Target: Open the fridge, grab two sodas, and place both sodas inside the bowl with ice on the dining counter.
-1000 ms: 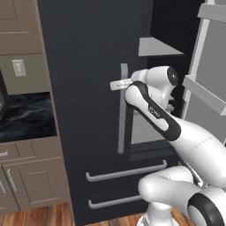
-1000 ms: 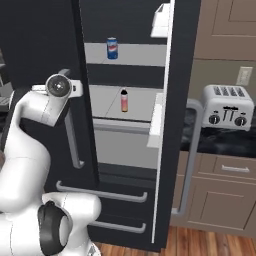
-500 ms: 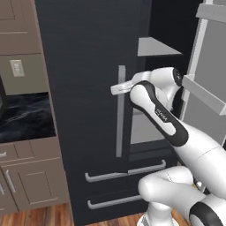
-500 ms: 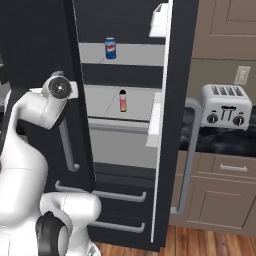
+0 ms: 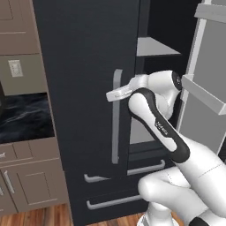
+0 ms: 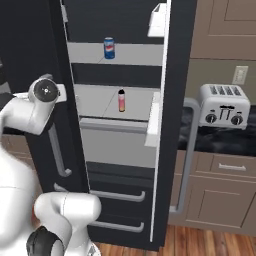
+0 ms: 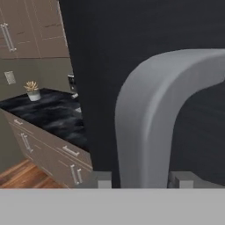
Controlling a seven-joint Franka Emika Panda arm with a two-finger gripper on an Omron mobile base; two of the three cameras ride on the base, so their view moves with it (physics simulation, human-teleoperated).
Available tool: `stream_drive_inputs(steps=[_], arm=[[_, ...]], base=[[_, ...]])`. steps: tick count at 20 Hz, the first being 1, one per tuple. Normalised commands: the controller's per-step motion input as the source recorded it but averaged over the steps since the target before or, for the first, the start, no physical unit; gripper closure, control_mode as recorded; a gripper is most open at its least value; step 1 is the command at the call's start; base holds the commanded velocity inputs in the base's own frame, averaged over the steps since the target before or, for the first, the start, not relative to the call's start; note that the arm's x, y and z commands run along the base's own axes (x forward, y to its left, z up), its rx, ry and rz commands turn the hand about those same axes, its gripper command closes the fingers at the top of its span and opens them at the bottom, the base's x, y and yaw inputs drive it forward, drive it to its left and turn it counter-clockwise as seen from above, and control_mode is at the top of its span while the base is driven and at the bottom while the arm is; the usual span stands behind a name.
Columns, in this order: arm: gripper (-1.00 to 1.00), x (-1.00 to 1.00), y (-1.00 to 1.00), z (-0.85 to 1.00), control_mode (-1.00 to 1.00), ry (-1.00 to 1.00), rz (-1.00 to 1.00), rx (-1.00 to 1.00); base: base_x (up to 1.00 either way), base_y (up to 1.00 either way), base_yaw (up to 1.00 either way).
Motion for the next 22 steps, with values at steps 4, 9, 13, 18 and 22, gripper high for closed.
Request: stream_drive_inputs(steps=[4,9,13,18,22], arm=[[1.0,-0.5,1.0,-0.07,-1.0,0.0,0.06,-0.02],[-1.0,-0.53,1.0,-0.09,-1.0,0.0,0.07,-0.02],[-1.0,-0.48,0.96,-0.06,-1.0,0.02,0.03,-0.01],[-1.0,-0.51,0.28,0.3,-1.0,0.04,0.0,0.03],[-1.0,-0.54,0.0,0.68,-1.0,0.09,-0.02,0.09]], base=[[0.0,0.0,0.0],[0.0,0.0,0.0],[0.0,0.0,0.0],[0.0,0.0,0.0],[0.0,0.0,0.0]])
